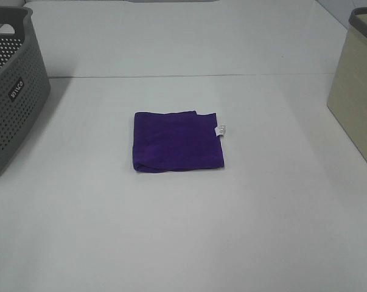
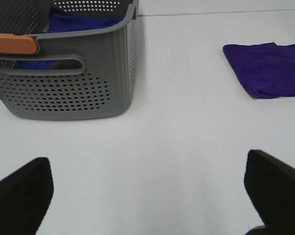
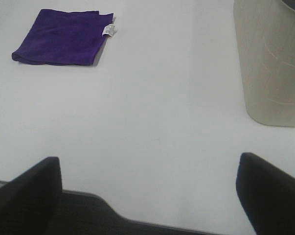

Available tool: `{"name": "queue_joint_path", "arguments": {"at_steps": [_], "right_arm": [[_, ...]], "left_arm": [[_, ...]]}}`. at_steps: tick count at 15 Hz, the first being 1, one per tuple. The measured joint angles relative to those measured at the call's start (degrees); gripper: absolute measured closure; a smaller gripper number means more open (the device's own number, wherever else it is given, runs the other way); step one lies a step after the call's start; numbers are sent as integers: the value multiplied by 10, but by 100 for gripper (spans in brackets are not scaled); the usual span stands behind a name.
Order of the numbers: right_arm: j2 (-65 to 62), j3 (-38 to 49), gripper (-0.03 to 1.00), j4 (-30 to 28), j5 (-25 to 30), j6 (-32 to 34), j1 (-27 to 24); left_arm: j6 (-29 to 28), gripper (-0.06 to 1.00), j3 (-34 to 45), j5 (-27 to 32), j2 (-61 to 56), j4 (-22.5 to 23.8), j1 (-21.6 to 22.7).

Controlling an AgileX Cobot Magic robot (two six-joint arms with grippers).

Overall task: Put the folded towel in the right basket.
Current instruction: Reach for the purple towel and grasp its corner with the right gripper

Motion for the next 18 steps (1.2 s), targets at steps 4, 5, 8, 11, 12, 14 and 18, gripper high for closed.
{"name": "queue_joint_path", "arguments": {"at_steps": [4,5,8,11,12,14,18], "right_arm": [[0,0,4,0,0,0,0],[0,0,4,0,0,0,0],[0,0,4,0,0,0,0],[0,0,4,0,0,0,0],[0,0,4,0,0,0,0],[0,0,4,0,0,0,0],[0,0,4,0,0,0,0]], "left_arm": [[0,-5,0,0,0,0,0],[0,-5,0,0,0,0,0],[0,-5,0,0,0,0,0],[0,-5,0,0,0,0,0],[0,-5,0,0,0,0,0],[0,-5,0,0,0,0,0],[0,-5,0,0,0,0,0]]}}
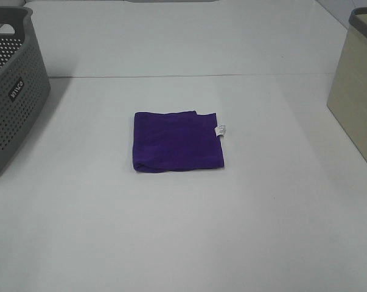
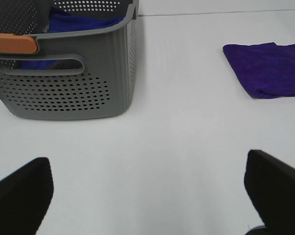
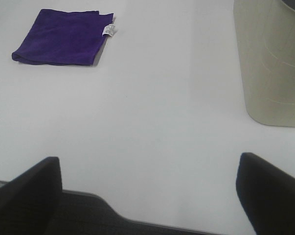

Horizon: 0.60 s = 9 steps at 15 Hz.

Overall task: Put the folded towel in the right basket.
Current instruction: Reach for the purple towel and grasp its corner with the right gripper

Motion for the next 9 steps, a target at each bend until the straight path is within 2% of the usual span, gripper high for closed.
{"name": "queue_joint_path", "arguments": {"at_steps": [7,9], "right_arm": [[0,0,4,0,0,0,0],[0,0,4,-19,0,0,0]], "left_arm": [[0,-5,0,0,0,0,0],[0,-5,0,0,0,0,0]]}}
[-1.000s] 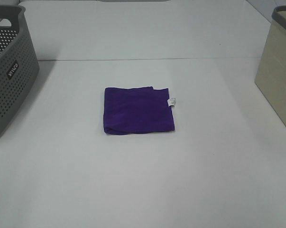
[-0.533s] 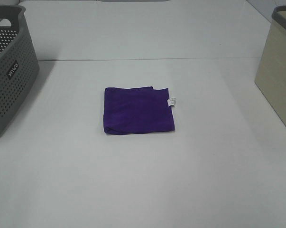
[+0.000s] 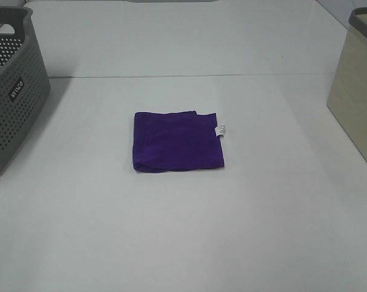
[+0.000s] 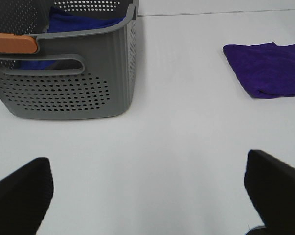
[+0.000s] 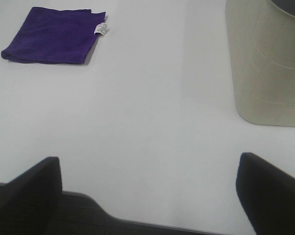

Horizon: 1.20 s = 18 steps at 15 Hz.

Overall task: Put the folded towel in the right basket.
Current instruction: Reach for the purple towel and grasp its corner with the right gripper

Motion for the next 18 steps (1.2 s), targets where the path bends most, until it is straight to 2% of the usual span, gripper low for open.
{"name": "queue_joint_path", "arguments": {"at_steps": [6,18], "right_arm": [[0,0,4,-46,0,27,0],[0,0,4,-46,0,32,0]], "left_arm": [[0,-5,0,0,0,0,0],[0,-5,0,0,0,0,0]]}}
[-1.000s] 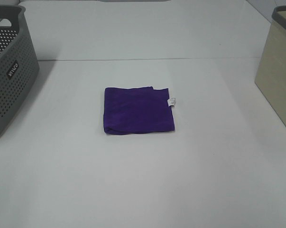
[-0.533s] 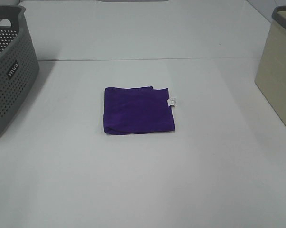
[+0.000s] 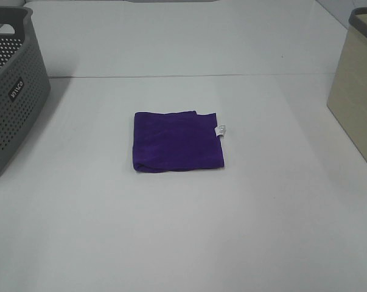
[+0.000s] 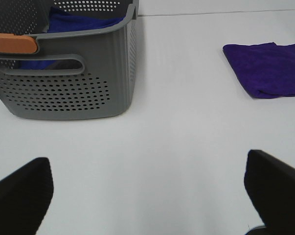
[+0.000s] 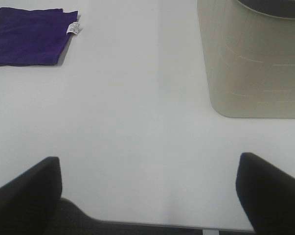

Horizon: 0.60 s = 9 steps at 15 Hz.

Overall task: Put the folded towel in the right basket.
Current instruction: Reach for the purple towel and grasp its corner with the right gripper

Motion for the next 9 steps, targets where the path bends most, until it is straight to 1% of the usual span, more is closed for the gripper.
{"name": "queue_joint_path", "arguments": {"at_steps": [7,8,9], "right_arm": [[0,-3,4,0,1,0,0],[18,-25,4,5,16,0,0],[62,-67,4,17,45,2,0]], "left_arm": [[0,-5,0,0,0,0,0],[0,-5,0,0,0,0,0],[0,-5,0,0,0,0,0]]}}
